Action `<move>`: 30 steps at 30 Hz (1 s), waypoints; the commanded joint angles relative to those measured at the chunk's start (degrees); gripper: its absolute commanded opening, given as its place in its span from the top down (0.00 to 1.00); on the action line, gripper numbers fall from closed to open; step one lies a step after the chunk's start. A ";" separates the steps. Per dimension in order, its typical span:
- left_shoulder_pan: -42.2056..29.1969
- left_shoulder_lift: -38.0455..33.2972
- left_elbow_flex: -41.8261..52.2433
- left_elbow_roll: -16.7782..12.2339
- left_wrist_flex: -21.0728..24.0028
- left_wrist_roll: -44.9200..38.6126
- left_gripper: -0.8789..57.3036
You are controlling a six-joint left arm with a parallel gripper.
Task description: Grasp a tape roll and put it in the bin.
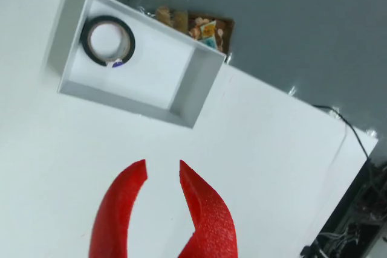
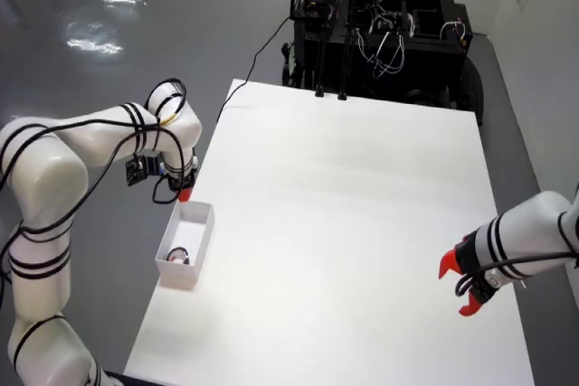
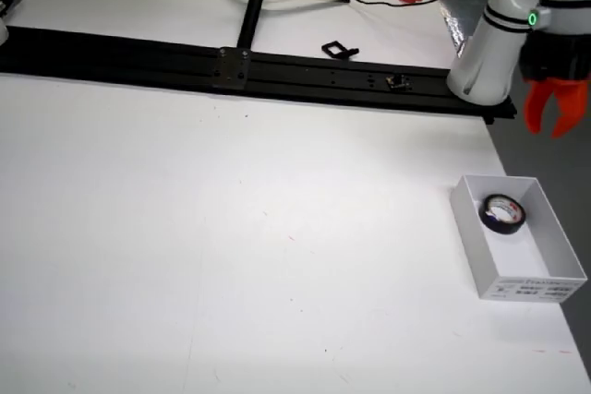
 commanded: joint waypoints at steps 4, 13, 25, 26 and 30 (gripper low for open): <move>-16.52 7.57 -7.35 0.06 -4.11 -0.35 0.98; -26.19 14.51 -16.40 -0.12 -4.20 0.00 0.99; -33.31 20.05 -24.75 -2.23 -4.55 2.81 0.99; -33.83 20.58 -25.80 -2.49 -4.46 3.43 0.99; -34.80 20.67 -27.91 -2.49 -4.20 4.66 0.99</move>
